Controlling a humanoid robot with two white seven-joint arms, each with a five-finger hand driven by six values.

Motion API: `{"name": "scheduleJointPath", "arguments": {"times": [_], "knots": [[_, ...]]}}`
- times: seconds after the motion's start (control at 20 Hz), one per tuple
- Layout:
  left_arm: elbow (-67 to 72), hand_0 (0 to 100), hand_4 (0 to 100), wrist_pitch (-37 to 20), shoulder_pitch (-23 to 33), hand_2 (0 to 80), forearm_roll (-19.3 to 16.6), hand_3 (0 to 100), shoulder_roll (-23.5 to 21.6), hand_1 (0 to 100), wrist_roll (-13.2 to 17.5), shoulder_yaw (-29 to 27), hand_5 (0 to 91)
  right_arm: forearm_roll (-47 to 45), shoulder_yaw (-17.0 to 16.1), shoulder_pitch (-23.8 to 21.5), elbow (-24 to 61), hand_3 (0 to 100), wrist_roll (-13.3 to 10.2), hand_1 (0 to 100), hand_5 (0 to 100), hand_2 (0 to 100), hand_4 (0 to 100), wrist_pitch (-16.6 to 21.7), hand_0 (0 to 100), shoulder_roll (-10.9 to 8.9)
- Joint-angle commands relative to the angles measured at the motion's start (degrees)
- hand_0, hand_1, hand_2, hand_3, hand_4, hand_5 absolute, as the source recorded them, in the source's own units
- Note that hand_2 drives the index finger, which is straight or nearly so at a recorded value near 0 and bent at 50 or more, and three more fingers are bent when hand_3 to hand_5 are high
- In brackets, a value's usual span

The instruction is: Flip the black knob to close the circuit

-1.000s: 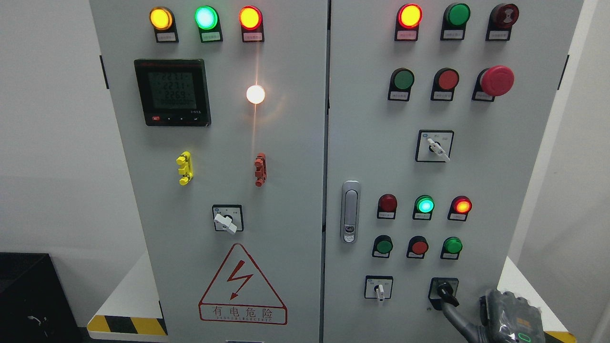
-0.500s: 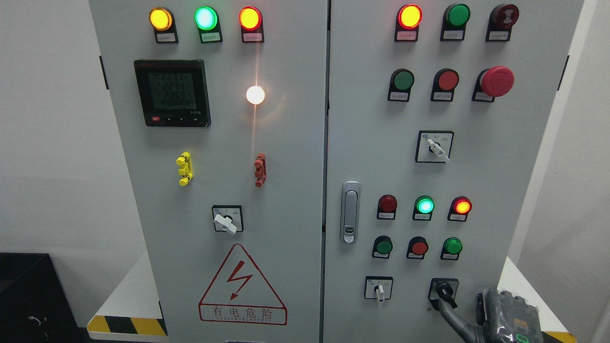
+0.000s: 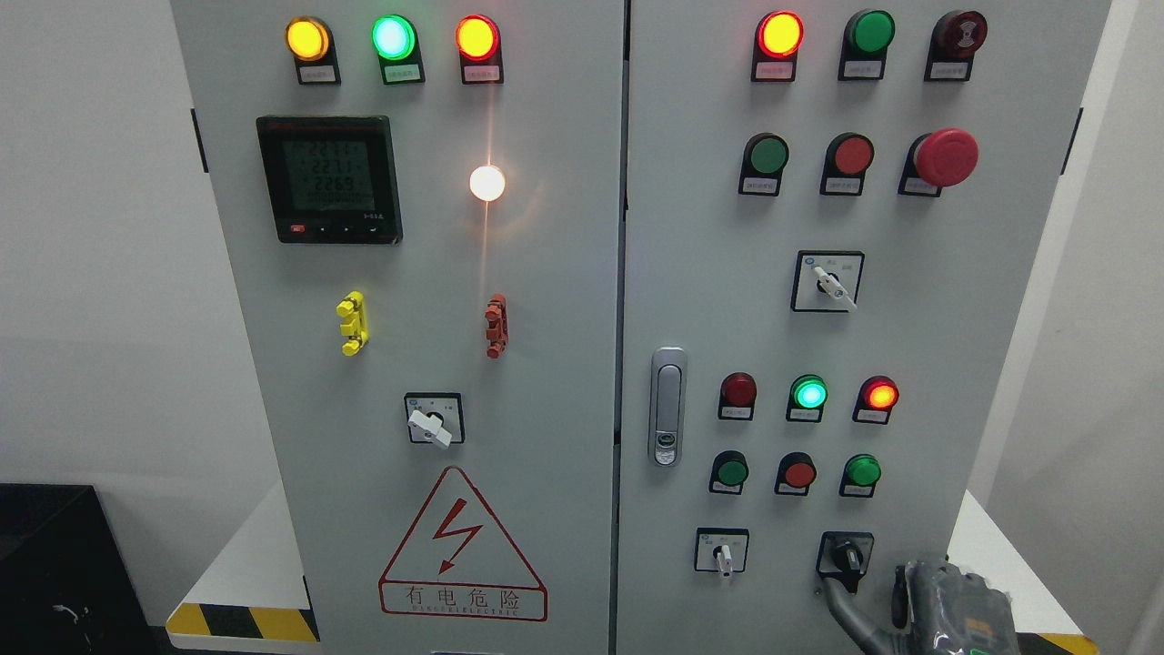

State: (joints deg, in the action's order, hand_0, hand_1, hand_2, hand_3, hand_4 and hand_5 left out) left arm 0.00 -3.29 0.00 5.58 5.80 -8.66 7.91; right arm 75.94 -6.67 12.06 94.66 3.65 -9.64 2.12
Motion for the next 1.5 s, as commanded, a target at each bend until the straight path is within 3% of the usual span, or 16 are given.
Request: {"name": "scheduleJointPath", "arguments": {"times": [0.0, 0.25, 0.45, 0.55, 0.75, 0.9, 1.0, 1.15, 1.35, 1.45], "knots": [[-1.8, 12, 0, 0.0, 1.3, 0.0, 0.0, 0, 0.0, 56, 0.0, 0.0, 0.0, -1.3, 2.1, -2.9, 4.5, 100, 0.0, 0, 87, 85, 86, 0.1, 0, 0.25], [-1.8, 12, 0, 0.0, 1.3, 0.0, 0.0, 0, 0.0, 56, 0.0, 0.0, 0.0, -1.9, 3.0, -7.7, 10.5, 99, -0.2, 0, 86, 82, 85, 0.3, 0, 0.95], [-1.8, 12, 0, 0.0, 1.3, 0.0, 0.0, 0, 0.0, 56, 0.0, 0.0, 0.0, -9.1, 3.0, -12.5, 15.1, 95, -3.4, 1, 76, 70, 81, 1.4, 0, 2.54], [-1.8, 12, 0, 0.0, 1.3, 0.0, 0.0, 0, 0.0, 56, 0.0, 0.0, 0.0, -13.0, 2.9, -14.5, 17.0, 92, -3.6, 2, 73, 65, 79, 1.4, 0, 3.68], [-1.8, 12, 0, 0.0, 1.3, 0.0, 0.0, 0, 0.0, 56, 0.0, 0.0, 0.0, -26.2, 2.9, -17.4, 19.0, 76, -5.5, 4, 65, 49, 70, 1.6, 0, 5.0], [-1.8, 12, 0, 0.0, 1.3, 0.0, 0.0, 0, 0.0, 56, 0.0, 0.0, 0.0, -32.9, 2.5, -18.9, 19.0, 57, -7.4, 5, 54, 37, 56, 3.3, 0, 4.91], [-1.8, 12, 0, 0.0, 1.3, 0.0, 0.0, 0, 0.0, 56, 0.0, 0.0, 0.0, -38.0, 2.5, -20.3, 19.0, 49, -7.4, 5, 48, 31, 48, 4.7, 0, 4.91], [-1.8, 12, 0, 0.0, 1.3, 0.0, 0.0, 0, 0.0, 56, 0.0, 0.0, 0.0, -48.0, 2.5, -21.9, 19.0, 39, -7.5, 5, 36, 24, 37, 9.8, 0, 4.91], [-1.8, 12, 0, 0.0, 1.3, 0.0, 0.0, 0, 0.0, 56, 0.0, 0.0, 0.0, -61.0, 2.9, -24.1, 18.9, 21, -6.7, 3, 18, 1, 19, 14.7, 0, 4.82], [-1.8, 12, 0, 0.0, 1.3, 0.0, 0.0, 0, 0.0, 56, 0.0, 0.0, 0.0, -67.3, 3.0, -25.2, 18.8, 16, -5.2, 0, 14, 0, 14, 16.6, 0, 4.74]]}}
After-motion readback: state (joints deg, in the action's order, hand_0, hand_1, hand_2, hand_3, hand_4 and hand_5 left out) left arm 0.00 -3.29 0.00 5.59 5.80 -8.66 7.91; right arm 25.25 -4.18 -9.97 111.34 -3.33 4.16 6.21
